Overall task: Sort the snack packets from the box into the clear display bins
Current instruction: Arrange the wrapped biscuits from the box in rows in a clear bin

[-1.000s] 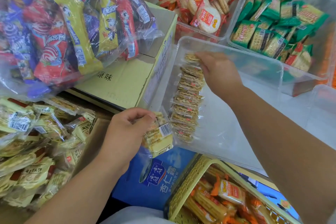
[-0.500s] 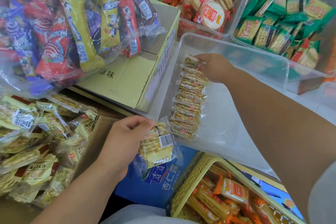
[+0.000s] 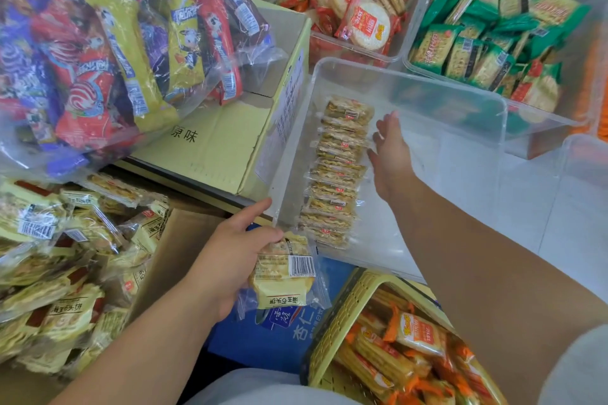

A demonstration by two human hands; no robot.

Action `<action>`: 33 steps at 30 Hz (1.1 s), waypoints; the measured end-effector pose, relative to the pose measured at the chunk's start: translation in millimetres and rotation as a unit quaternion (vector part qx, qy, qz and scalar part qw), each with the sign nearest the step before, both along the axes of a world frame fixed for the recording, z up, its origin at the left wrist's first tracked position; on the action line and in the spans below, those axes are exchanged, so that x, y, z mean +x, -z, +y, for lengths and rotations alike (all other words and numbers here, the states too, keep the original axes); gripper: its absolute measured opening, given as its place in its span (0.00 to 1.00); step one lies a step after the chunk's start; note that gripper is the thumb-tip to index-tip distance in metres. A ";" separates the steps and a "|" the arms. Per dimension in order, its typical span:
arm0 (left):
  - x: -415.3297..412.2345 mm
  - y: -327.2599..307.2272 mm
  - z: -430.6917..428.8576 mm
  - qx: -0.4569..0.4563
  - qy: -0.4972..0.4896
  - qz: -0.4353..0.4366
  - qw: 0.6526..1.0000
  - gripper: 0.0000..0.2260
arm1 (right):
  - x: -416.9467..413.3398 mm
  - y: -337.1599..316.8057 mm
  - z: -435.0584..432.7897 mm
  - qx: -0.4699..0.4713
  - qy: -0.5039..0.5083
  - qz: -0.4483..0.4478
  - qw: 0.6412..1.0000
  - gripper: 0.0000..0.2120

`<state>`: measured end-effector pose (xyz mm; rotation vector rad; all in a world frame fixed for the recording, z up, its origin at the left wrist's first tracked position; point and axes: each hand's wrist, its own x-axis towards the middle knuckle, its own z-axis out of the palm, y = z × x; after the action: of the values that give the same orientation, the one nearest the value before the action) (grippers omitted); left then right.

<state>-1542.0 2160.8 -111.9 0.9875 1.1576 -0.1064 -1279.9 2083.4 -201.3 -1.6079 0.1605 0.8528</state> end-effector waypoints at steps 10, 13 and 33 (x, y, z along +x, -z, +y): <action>2.3 -0.2 -1.7 0.022 0.014 0.018 0.999 0.22 | -6.8 -6.3 21.9 -0.049 -0.110 0.059 0.991 0.38; 1.6 -7.3 -5.1 0.059 0.007 0.027 0.998 0.21 | -7.3 -17.6 19.3 -0.090 -0.090 -0.028 0.991 0.36; 3.2 -74.5 -37.6 0.001 0.024 -0.053 0.998 0.35 | -136.1 -142.7 -112.3 0.048 -0.287 -0.330 0.898 0.11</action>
<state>-1538.8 2123.1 -37.4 1.0101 1.0382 -0.0900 -1415.9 1971.1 -58.6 -1.7862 -0.8629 0.6782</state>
